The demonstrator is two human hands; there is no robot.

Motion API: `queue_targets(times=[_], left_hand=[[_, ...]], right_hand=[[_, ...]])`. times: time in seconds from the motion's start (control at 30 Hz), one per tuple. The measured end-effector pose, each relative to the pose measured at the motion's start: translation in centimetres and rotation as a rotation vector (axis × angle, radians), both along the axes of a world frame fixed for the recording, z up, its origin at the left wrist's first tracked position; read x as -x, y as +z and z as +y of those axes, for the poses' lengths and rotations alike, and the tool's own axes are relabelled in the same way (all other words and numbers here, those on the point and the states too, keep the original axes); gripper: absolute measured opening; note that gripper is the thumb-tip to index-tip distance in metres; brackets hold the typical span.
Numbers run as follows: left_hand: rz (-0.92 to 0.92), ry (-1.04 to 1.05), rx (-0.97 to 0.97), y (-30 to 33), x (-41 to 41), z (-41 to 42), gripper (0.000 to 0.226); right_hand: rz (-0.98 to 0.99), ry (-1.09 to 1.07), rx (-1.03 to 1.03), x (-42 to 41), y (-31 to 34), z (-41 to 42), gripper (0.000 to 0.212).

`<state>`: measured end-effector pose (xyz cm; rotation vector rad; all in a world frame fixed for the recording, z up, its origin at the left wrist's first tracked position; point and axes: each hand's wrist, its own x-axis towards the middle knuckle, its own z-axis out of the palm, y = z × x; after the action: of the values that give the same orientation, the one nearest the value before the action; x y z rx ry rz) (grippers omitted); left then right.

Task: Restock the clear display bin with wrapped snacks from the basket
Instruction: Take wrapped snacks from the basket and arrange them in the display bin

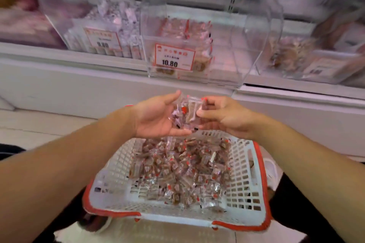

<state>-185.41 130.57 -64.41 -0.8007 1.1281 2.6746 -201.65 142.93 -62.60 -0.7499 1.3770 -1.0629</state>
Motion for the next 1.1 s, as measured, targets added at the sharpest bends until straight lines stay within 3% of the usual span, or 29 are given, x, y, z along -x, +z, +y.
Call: queue_targets(times=[0.13, 0.23, 0.33, 0.5, 0.6, 0.67, 0.83, 0.93, 1.1], left_hand=[[0.025, -0.184, 0.022, 5.5, -1.1, 0.1, 0.046], [0.101, -0.201, -0.085, 7.9, -1.8, 0.1, 0.044], [0.171, -0.200, -0.007, 9.1, -1.1, -0.1, 0.043], [0.239, -0.160, -0.012, 9.8, 0.5, -0.2, 0.041], [0.254, -0.159, -0.033, 10.2, 0.3, -0.5, 0.041], [0.277, -0.148, -0.040, 10.5, 0.1, -0.9, 0.042], [0.280, -0.133, 0.002, 11.1, 0.0, -1.3, 0.041], [0.273, -0.169, 0.049, 11.3, -0.3, -1.2, 0.046], [0.270, -0.224, 0.064, 11.5, -0.8, -1.3, 0.042]], right_hand=[[0.236, 0.148, 0.111, -0.2, 4.0, 0.8, 0.035], [0.446, 0.206, 0.183, 0.0, 6.5, 1.1, 0.042], [0.555, 0.176, 0.228, 0.4, 8.3, 0.9, 0.046], [0.596, -0.103, 0.365, 0.0, 9.1, 0.9, 0.042], [0.478, -0.230, 0.429, -0.7, 8.8, 1.1, 0.034], [0.438, -0.283, 0.439, -0.8, 8.6, 1.0, 0.028], [0.564, -0.274, 0.472, -0.7, 8.8, 0.9, 0.024], [0.639, -0.226, 0.442, -0.8, 8.7, 1.0, 0.032], [0.725, -0.057, 0.415, -1.3, 8.7, 1.0, 0.072]])
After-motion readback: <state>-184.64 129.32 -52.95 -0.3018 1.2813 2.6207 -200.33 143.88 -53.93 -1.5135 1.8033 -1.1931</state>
